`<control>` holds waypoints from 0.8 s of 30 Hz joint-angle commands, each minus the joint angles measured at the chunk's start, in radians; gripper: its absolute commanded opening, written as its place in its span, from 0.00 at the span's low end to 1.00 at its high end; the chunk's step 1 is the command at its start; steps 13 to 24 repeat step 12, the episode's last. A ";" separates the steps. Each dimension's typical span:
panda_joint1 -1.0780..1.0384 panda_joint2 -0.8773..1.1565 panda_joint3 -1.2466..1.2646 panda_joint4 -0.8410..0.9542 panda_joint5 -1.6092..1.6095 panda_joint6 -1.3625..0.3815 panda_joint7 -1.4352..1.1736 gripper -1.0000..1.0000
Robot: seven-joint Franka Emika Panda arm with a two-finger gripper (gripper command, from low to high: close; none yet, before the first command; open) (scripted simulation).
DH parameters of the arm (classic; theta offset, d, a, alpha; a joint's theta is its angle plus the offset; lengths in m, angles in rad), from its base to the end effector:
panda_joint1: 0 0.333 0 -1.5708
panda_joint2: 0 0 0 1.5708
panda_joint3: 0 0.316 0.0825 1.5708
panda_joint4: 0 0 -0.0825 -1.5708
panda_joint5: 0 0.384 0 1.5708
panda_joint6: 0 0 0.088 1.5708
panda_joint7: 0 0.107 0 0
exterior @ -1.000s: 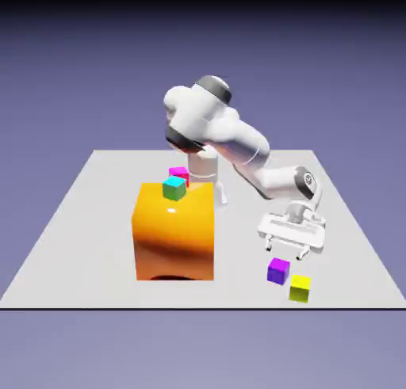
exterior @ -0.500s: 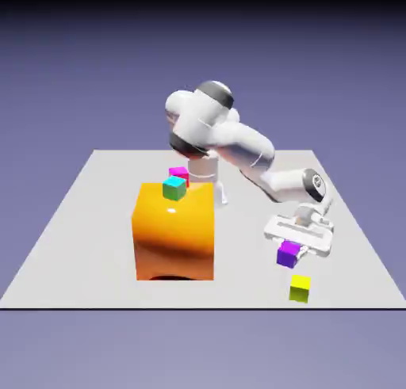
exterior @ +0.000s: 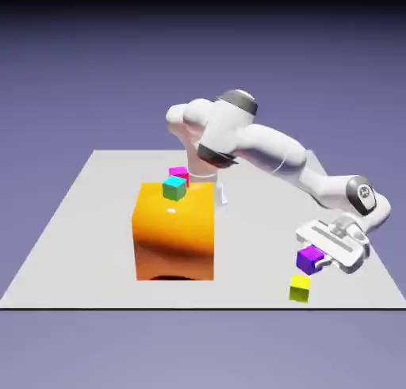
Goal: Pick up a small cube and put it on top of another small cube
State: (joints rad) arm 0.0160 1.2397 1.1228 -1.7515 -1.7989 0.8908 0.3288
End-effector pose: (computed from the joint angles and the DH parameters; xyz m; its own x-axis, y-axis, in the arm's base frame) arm 0.4406 0.3829 0.1372 0.5463 0.5146 -0.6609 0.7227 0.1092 0.6825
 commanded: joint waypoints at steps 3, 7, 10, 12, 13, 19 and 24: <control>0.045 0.018 0.003 0.109 0.059 -0.029 0.001 0.00; -0.017 0.033 -0.036 0.075 0.035 0.022 0.017 0.00; -0.034 0.036 -0.046 0.062 0.026 0.035 0.020 1.00; 0.038 0.025 -0.006 0.119 0.063 -0.022 0.005 1.00; 0.038 0.025 -0.006 0.119 0.063 -0.022 0.005 1.00; 0.038 0.025 -0.006 0.119 0.063 -0.022 0.005 1.00; 0.038 0.025 -0.006 0.119 0.063 -0.022 0.005 1.00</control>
